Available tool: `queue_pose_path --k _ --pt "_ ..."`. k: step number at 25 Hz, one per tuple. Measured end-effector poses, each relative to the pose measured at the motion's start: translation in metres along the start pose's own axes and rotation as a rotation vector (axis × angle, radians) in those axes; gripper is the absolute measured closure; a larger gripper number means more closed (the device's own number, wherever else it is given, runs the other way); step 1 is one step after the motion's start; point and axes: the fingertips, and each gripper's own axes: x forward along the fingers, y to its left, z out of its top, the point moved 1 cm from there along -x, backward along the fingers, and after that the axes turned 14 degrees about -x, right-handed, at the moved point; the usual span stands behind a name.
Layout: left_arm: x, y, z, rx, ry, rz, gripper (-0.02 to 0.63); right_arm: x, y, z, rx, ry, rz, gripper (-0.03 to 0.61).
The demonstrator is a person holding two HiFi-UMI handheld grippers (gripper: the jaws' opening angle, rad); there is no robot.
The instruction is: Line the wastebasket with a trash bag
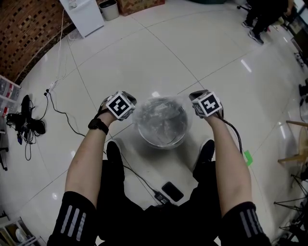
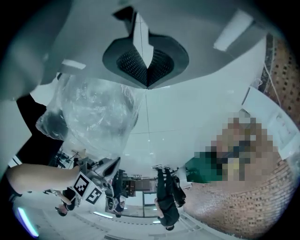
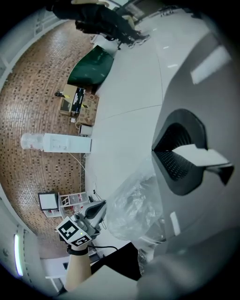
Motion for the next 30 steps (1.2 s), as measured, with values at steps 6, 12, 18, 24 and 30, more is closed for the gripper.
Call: queue_pose_path --k 6,12,18,24,30 --pt "0.035 0.02 -0.008 -0.106 -0.006 0.011 0.62 0.029 0.002 -0.017 0.022 0.016 0.003 0.571" --pt "0.067 0.03 -0.01 -0.138 0.006 -0.001 0.62 0.055 0.005 -0.032 0.048 0.026 0.023 0.571" --pt "0.107 0.024 -0.031 -0.167 0.087 -0.071 0.62 0.082 0.028 -0.077 0.059 0.146 0.102 0.571" --pt "0.124 0.013 -0.053 -0.223 0.127 -0.143 0.62 0.094 0.049 -0.083 0.059 0.16 0.189 0.571" --pt "0.113 0.031 -0.051 -0.259 0.106 -0.101 0.577 0.089 0.043 -0.085 0.118 0.141 0.185 0.564"
